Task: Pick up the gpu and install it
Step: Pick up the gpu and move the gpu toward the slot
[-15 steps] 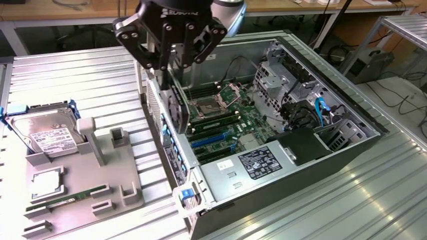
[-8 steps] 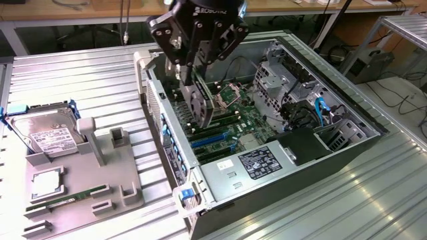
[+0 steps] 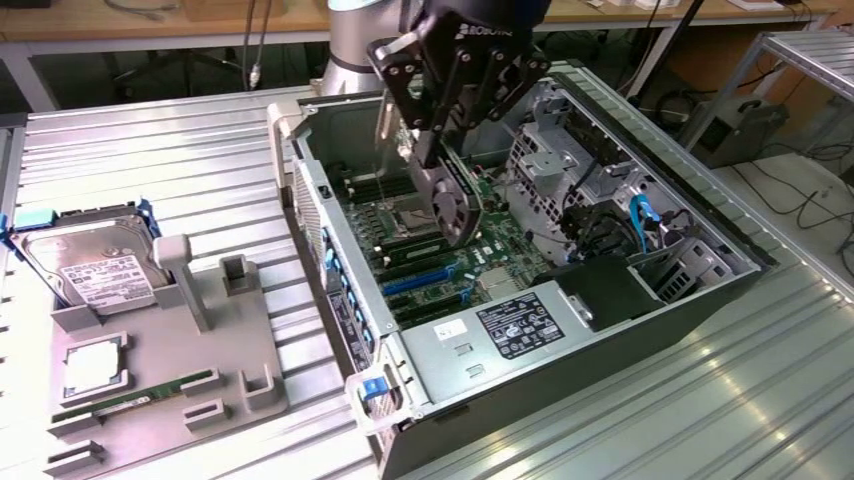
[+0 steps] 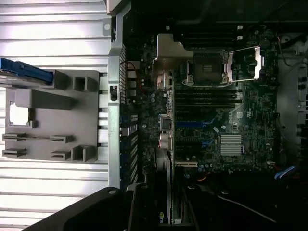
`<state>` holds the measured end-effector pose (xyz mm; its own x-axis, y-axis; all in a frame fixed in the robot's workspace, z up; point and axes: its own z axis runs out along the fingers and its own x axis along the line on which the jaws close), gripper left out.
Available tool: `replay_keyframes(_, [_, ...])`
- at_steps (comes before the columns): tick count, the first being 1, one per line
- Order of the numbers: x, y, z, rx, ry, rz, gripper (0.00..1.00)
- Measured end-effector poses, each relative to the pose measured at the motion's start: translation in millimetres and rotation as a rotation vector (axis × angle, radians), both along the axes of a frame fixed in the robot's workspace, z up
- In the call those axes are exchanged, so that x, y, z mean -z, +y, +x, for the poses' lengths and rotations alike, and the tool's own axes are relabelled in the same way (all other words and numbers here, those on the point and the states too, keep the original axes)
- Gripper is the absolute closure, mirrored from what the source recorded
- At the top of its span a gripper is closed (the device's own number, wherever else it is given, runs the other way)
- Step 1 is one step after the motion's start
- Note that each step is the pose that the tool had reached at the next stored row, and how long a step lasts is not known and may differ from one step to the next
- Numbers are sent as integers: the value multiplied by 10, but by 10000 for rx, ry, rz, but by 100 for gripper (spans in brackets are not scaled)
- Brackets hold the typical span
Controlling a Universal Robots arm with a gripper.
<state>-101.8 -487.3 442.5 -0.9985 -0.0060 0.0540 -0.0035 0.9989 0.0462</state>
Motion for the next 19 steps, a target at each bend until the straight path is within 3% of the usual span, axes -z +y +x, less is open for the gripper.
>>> replay_keyframes(6, [89,32,290,0,1,-37,74])
replay_keyframes(13, [240,133,725,-2,0,-91,74])
replay_keyframes(19, [275,140,743,-4,-42,-92,74])
